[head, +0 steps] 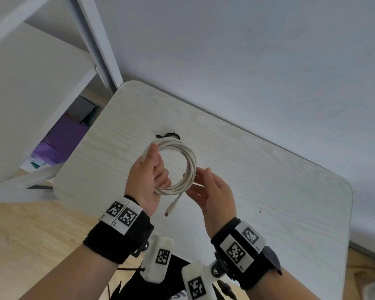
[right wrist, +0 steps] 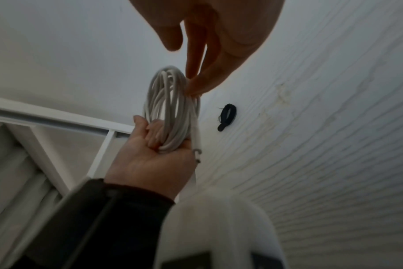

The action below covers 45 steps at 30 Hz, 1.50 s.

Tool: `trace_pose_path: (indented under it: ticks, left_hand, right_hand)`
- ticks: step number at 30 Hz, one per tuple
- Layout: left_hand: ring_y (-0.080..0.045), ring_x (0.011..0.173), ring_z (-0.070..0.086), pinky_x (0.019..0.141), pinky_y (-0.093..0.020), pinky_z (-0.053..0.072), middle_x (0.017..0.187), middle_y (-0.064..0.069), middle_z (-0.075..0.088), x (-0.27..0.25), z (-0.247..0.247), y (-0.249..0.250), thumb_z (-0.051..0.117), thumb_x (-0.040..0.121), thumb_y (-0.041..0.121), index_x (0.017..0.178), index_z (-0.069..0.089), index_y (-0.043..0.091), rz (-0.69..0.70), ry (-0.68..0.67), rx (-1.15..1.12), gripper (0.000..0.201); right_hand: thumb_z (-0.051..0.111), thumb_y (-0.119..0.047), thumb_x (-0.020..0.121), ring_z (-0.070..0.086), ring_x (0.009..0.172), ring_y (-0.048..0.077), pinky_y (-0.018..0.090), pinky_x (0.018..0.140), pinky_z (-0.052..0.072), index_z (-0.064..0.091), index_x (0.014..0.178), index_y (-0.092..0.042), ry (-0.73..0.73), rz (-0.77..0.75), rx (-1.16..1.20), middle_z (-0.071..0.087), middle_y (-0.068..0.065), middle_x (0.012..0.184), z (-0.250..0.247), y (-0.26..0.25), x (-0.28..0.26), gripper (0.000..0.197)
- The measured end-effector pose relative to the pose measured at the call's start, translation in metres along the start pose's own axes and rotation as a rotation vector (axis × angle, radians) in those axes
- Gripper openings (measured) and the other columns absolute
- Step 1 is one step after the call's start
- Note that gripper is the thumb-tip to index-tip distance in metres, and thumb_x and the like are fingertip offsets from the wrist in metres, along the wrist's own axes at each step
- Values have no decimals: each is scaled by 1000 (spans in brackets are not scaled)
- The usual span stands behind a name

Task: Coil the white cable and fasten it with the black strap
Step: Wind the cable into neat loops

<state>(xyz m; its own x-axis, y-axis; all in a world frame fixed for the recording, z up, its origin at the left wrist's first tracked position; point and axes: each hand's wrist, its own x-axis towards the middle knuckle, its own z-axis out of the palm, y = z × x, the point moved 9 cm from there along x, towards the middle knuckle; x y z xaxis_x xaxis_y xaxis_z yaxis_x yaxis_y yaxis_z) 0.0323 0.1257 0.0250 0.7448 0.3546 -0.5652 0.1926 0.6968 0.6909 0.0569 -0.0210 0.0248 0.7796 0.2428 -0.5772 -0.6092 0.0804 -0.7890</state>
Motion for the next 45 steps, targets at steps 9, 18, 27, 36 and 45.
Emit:
trace_pose_path:
  ticks: [9,18,27,36,45]
  left_hand:
    - [-9,39,24,65,-29,45,45,6,23,0,7,-16,49,76,52,56,34,18,-29,-57,-28,42]
    - [-8,43,30,69,-27,52,45,8,28,0,19,-19,69,50,72,48,38,23,-5,-193,-52,58]
    - [-8,44,29,69,-28,48,45,7,28,-17,44,-26,64,52,75,49,33,20,78,-172,-56,63]
    - [-24,78,67,75,-34,53,81,-13,68,-30,56,-35,49,69,73,84,63,6,187,-148,348,70]
    - [-21,88,63,92,-36,43,78,-5,69,-22,40,-35,61,74,60,62,66,23,47,-170,303,40]
  right_hand:
    - [73,-9,73,66,85,25,38,80,57,59,107,-12,43,-53,-81,62,8,108,-1,-11,-2,36]
    - [69,-7,79,67,87,18,35,84,55,59,110,-11,91,2,31,67,9,107,-11,-9,3,33]
    - [47,-34,93,60,81,11,23,76,48,65,99,-10,76,162,373,62,3,90,8,11,5,31]
    - [40,-35,96,65,96,25,35,84,55,54,114,-4,88,197,563,63,18,104,-1,10,-1,38]
    - [41,-17,97,68,83,23,40,83,53,55,102,-14,131,-52,473,52,-1,55,-11,-27,-8,15]
